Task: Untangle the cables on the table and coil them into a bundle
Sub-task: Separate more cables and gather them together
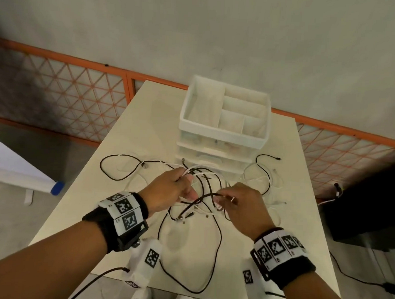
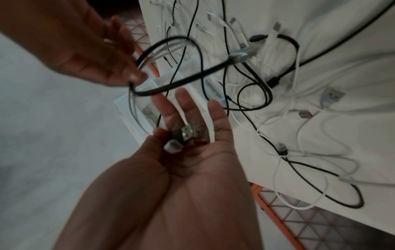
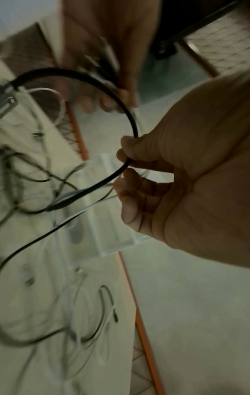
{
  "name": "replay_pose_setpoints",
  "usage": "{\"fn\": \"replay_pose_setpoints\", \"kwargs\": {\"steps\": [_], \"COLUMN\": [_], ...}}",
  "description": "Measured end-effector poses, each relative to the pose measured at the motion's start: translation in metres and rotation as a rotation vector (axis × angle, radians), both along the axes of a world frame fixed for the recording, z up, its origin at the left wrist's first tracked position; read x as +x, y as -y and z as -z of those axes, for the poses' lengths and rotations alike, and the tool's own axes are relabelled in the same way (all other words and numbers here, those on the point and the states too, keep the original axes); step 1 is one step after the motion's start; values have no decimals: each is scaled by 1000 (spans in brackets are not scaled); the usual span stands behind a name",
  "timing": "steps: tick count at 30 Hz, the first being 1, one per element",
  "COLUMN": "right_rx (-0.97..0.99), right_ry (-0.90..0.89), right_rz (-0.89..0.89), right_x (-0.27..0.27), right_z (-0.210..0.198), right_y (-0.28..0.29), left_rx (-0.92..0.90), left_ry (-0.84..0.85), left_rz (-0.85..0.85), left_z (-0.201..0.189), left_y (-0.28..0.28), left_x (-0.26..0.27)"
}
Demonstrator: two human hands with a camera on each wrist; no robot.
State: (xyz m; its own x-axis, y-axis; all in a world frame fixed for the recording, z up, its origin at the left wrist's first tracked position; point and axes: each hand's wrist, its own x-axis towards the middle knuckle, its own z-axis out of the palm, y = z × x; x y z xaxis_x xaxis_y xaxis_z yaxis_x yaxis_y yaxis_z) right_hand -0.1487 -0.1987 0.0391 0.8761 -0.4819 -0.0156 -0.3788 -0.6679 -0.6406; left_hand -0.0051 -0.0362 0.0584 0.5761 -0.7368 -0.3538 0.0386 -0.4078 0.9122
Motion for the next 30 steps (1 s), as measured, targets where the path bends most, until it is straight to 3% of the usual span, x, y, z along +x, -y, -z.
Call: {"fn": "replay_pose_setpoints", "kwargs": {"steps": [4,8,16,19,22,25,28,30], "right_rx": [29,79,124,183,221,166,236,345], "right_ry": [156,236,387,281,86,-151,-289,-211], "right_rz": [70,96,235,253,299,348,476,526], "right_x": [9,12,15,9,-3,-14,-6,5], "right_z": [-48,-78,-94,-61,-10,34,33,5], "right_y": [14,20,24,31,32,36,47,52], "left_rx": [-135,-241,-337,-444,-549,-557,-446,-340], "left_ry": [-85,-314,-417,-390,-235,-107,-85,-122], "left_rz": [-38,-75,-84,-110,-106,-167,-262,-341], "left_z": [-10,-22,-49,-79,-106,-107,-88,-73], "left_y": [4,7,14,15,15,17,17,19], "left_x": [1,2,4,19,28,27,30,33]}}
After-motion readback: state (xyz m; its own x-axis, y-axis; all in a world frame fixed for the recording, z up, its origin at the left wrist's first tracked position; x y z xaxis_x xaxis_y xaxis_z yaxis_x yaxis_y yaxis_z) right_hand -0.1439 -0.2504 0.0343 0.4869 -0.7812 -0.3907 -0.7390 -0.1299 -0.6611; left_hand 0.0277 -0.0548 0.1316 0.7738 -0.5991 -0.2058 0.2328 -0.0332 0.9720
